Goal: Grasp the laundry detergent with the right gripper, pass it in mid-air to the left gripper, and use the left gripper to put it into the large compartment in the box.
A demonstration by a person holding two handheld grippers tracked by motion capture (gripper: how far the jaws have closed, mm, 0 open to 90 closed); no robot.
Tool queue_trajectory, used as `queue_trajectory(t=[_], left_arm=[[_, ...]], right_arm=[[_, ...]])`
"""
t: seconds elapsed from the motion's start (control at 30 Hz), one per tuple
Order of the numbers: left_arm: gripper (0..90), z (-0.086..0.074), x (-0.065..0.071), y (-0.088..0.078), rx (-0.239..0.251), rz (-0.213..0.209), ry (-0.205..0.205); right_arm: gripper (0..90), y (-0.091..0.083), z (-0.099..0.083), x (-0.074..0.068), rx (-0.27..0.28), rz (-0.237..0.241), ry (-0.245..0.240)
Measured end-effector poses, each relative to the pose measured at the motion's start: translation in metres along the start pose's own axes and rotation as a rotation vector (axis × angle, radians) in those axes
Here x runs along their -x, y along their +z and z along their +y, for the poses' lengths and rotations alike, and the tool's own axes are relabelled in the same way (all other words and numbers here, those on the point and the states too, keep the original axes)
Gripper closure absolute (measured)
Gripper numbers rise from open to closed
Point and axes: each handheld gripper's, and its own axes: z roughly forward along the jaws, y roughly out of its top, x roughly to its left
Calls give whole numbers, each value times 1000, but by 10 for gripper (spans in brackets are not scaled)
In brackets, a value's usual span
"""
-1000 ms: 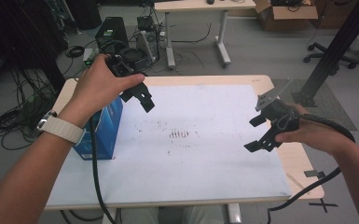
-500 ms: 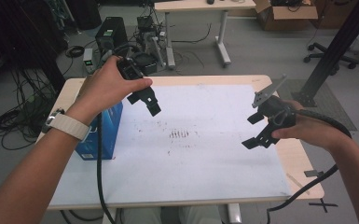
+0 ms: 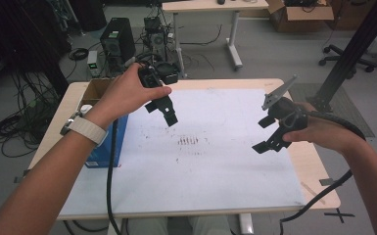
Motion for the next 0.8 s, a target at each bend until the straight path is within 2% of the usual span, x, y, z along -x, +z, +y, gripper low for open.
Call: queue_trajectory(t=[0.33,0.8], left_arm=[[47,3,5,14,-18,-18,60],[48,4,8,17,-19,-10,68]], right_arm=[[55,4,6,3,-14,7,-6],[56,3,7,-1,-13,9,-17]])
